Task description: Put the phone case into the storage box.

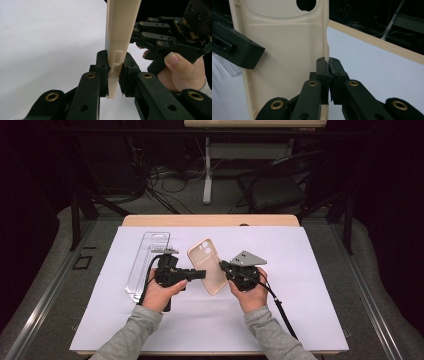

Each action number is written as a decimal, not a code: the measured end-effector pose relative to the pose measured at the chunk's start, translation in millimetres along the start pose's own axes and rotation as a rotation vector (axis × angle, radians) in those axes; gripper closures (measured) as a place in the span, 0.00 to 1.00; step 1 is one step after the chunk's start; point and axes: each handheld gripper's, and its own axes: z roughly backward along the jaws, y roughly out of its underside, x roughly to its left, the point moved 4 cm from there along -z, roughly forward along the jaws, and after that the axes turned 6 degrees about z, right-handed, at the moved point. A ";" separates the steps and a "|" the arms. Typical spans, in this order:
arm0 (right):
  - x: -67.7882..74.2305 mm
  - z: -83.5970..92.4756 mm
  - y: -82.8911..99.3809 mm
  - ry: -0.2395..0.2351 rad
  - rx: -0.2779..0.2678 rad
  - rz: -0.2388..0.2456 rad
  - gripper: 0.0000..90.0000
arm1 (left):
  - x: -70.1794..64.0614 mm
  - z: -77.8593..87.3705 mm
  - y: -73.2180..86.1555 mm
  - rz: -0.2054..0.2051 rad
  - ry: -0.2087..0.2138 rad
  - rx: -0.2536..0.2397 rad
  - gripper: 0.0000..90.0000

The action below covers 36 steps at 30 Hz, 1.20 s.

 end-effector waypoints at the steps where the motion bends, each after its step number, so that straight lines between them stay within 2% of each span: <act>1: 0.3 0.0 0.1 0.003 0.001 -0.001 0.97 | 0.1 0.0 0.0 0.000 -0.001 0.000 0.88; 10: 2.4 -0.7 1.0 0.018 0.004 -0.001 0.97 | 2.1 0.5 -0.1 0.006 -0.003 0.007 0.89; 36: 3.6 -3.0 2.2 -0.005 0.010 -0.021 0.96 | 6.5 2.0 -0.6 0.029 -0.002 0.009 0.89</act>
